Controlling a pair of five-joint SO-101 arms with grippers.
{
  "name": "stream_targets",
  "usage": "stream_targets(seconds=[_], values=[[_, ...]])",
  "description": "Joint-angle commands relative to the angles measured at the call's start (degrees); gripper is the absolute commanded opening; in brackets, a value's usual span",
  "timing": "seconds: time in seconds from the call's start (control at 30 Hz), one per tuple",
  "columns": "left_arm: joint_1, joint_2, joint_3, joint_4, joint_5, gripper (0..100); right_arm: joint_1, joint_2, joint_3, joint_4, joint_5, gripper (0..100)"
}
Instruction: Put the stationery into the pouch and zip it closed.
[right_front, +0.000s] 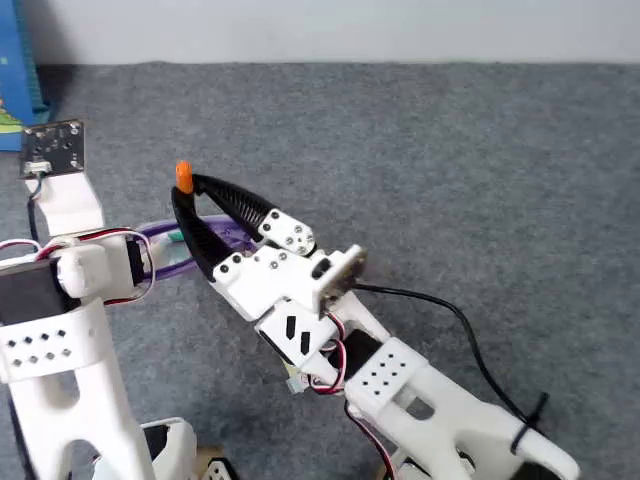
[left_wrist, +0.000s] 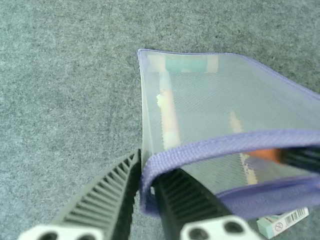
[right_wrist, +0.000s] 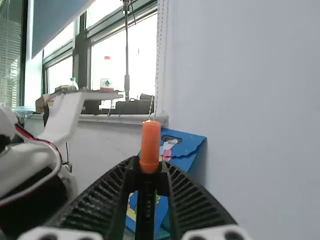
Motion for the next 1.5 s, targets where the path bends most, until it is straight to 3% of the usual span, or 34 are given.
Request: stream_targets(seconds=[0.0,0.13,0.27,0.5,0.63,0.73,0.87,1.07,1.47], values=[[-0.4,-1.2,-0.3,-0.2,-0.4,1,1.6,1.7,0.4,-1.2,-0.2,0.9],[-0.4,-1.2,-0.3,-0.2,-0.4,1,1.5,-1.0,2.5,1.0,1.1,7.6],[-0.4,-1.2,-0.3,-0.2,-0.4,1,1.4,-7.8,2.5,14.5,3.5,21.8],[-3.0,-1.2,-0.4,-0.7,-0.4,1,1.8,-26.2,0.1,45.9,3.3,22.0],[-4.7,-1.2,-0.4,-1.5,-0.4,1,3.6,-34.1,-7.6,70.5,-3.3,22.0],[-4.7,-1.2,-0.5,-1.5,-0.4,1,6.1,-34.8,-13.9,84.8,-6.8,21.9],[-6.2,-1.2,-0.7,-1.5,-0.4,1,7.1,-30.9,-15.5,95.1,-7.6,21.9],[-11.0,-1.2,-1.4,-2.3,-0.5,1,8.0,-16.2,-15.4,96.8,-7.7,21.9],[-12.7,-1.2,-1.5,-2.3,-1.6,1,7.7,17.8,-18.1,74.0,-7.2,21.9]])
